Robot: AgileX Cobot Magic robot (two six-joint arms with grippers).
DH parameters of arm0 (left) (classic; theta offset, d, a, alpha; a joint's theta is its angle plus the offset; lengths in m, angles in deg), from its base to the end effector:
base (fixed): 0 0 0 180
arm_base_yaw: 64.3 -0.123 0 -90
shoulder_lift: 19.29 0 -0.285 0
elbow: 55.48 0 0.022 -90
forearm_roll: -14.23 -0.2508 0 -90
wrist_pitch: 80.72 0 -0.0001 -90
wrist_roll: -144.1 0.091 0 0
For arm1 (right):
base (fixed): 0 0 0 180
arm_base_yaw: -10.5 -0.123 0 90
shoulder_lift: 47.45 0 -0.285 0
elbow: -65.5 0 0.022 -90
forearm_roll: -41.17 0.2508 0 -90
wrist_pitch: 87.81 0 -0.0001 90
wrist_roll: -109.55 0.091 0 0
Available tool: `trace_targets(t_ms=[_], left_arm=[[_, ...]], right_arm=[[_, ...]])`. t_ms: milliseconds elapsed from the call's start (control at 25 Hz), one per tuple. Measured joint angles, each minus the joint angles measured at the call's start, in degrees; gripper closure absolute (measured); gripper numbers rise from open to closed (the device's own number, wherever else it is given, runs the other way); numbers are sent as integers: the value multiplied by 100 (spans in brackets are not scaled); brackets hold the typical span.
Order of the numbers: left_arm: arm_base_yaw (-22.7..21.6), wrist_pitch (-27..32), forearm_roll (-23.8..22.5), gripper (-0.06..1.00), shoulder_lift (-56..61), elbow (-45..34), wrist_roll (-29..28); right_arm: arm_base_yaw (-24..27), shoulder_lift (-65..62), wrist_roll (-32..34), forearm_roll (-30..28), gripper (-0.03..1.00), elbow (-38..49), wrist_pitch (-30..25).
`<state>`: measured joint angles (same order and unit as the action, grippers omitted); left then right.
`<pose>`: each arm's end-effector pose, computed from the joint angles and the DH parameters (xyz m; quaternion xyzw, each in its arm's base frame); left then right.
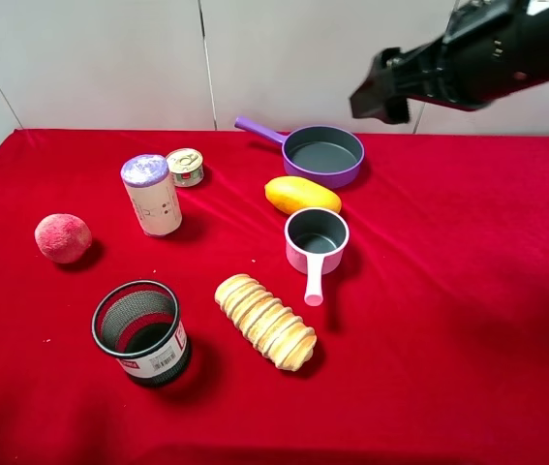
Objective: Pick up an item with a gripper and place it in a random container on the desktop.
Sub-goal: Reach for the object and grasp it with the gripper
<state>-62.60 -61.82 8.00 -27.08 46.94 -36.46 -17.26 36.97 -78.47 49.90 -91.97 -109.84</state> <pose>0.0541 0.0016 0.1814 0.0376 0.7880 0.0334 0.6137 0.2537 0.1394 0.2976 -0.2275 0.8722 0.1289 0.4134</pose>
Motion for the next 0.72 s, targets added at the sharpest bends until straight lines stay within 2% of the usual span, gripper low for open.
trace_targets(t_ms=[720], left_arm=[[0, 0, 0, 4, 0, 0, 0]], right_arm=[[-937, 1644, 7, -143, 28, -1581, -316]])
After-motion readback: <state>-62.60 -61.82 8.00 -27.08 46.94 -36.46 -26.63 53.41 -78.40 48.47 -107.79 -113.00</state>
